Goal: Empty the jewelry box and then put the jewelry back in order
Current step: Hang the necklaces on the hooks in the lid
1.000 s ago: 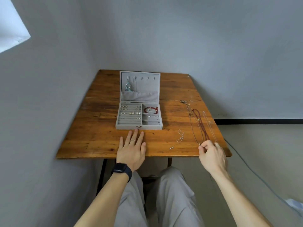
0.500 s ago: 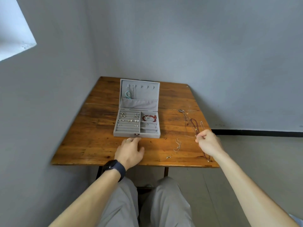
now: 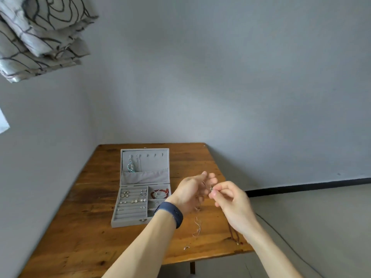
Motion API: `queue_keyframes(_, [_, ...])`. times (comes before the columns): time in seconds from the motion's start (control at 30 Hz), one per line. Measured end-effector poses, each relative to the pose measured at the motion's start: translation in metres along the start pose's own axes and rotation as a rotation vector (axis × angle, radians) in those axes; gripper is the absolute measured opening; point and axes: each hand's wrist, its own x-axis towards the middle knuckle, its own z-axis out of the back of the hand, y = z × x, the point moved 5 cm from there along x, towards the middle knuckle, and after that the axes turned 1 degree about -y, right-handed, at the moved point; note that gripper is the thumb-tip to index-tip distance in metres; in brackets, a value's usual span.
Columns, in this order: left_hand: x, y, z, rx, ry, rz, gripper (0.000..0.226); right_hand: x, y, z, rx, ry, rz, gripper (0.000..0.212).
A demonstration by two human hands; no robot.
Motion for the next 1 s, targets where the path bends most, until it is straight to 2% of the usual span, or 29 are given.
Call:
queue_keyframes(0.1, [0.004,-0.014,0.013,-0.08,-0.058,-0.014,0.023,-0.021,-0.019,0.0,0.067,-0.039,-0.043,0.008])
queue_keyframes(0.3, [-0.008,-0.043,0.078,-0.117,-0.211,-0.088,0.019,-0.055,-0.063,-0.015,0.155,-0.05,-0.182,0.005])
queue_keyframes(0.37, [-0.02,-0.05,0.111,0.015,-0.291,-0.13,0.021,-0.061,-0.071,-0.022,0.142,-0.027,-0.191,0.007])
queue_keyframes(0.47, [-0.042,-0.054,0.156,0.425,-0.461,-0.165,0.028,-0.06,-0.08,-0.034,0.108,0.012,-0.203,0.009])
queue_keyframes(0.63, [-0.078,-0.057,0.219,0.406,-0.588,-0.136,0.025,-0.045,-0.091,-0.055,0.054,0.066,-0.228,0.009])
queue_keyframes(0.8, [-0.104,-0.057,0.251,0.494,-0.668,-0.156,0.028,-0.007,-0.085,-0.085,-0.071,0.109,-0.184,0.007])
queue_keyframes(1.0, [-0.122,-0.088,0.279,0.512,-0.863,-0.48,0.034,0.08,-0.048,-0.134,-0.341,0.1,0.059,0.009])
